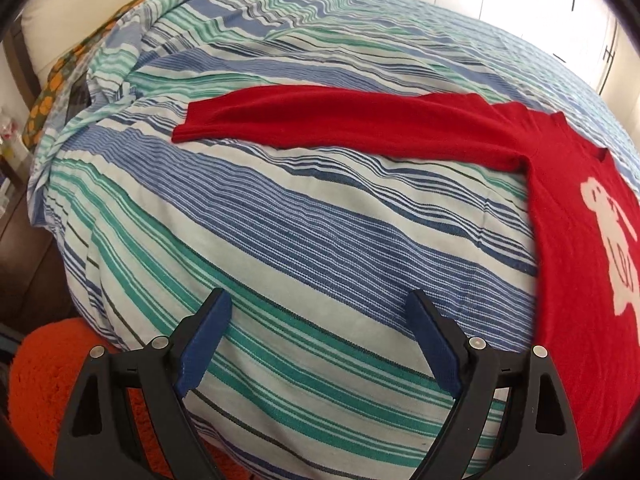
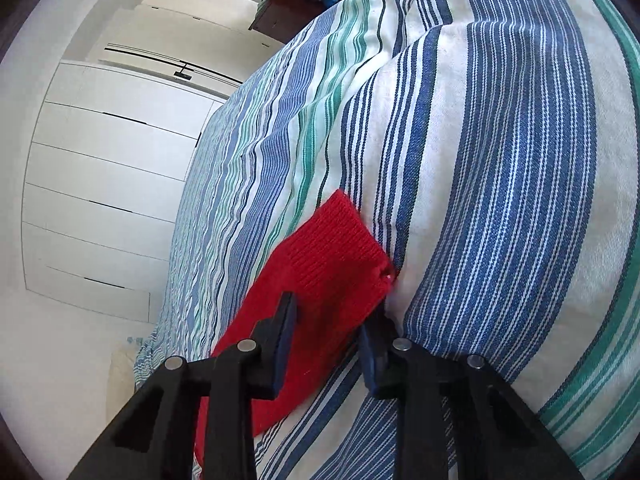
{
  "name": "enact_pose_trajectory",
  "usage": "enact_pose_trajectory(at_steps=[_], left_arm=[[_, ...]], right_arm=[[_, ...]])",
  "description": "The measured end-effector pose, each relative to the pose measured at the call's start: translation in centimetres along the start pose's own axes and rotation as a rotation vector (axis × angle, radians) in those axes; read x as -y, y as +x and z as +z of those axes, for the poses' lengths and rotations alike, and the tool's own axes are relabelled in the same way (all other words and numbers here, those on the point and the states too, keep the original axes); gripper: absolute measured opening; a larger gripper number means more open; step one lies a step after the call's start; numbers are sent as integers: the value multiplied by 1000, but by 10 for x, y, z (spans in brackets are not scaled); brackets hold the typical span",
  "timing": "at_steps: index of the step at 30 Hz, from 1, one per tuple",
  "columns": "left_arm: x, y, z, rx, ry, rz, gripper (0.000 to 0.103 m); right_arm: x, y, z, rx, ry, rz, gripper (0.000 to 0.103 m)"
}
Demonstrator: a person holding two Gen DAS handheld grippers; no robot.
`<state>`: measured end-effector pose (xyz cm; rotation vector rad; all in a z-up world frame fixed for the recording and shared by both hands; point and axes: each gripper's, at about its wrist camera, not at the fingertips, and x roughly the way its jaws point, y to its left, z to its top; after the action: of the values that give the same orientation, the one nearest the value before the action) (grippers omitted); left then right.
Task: Fold small clothes
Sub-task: 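Grasp the remaining outstretched sleeve cuff with the right tool, then fold the held sleeve across the sweater chest with the right tool and release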
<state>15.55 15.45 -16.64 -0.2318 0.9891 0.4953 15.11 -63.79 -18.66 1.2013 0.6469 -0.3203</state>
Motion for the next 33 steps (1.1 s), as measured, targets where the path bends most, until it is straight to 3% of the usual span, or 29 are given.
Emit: enact_pose_trajectory(at_steps=[1,4,10,14,18,22,28,30,32,33], left_arm=[[1,0,0,1,3,2,90],[2,0,0,4,8,-6,90],[1,4,3,2,0,-29,91],[-3,4,4,-5,-18,-53,91],[-6,4,3,-5,-16,-67,91],[-8,4,2,0,-1,-75,91],[-8,5,2,-1,3,-72,91],[-6,5,1,-2,1,-69,92],[-6,6,1,-2,2,-65,92],[-5,6,2,-2,3,-64,92]], right_arm=[[-3,1,2,-5,-13,-31,5],[-40,-4,6,6,-137,-55,5],[-180,-9,-24,-52,-427,148,5],[-269,11,-92,-166,-610,266,5],[-327,43,-180,-302,-745,339,5],[-353,79,-262,-411,-860,355,5],[-346,126,-346,-534,-961,321,5],[-343,135,-370,-580,-1020,312,11],[-334,149,-385,-678,-996,326,57],[-328,152,-386,-728,-968,357,66]])
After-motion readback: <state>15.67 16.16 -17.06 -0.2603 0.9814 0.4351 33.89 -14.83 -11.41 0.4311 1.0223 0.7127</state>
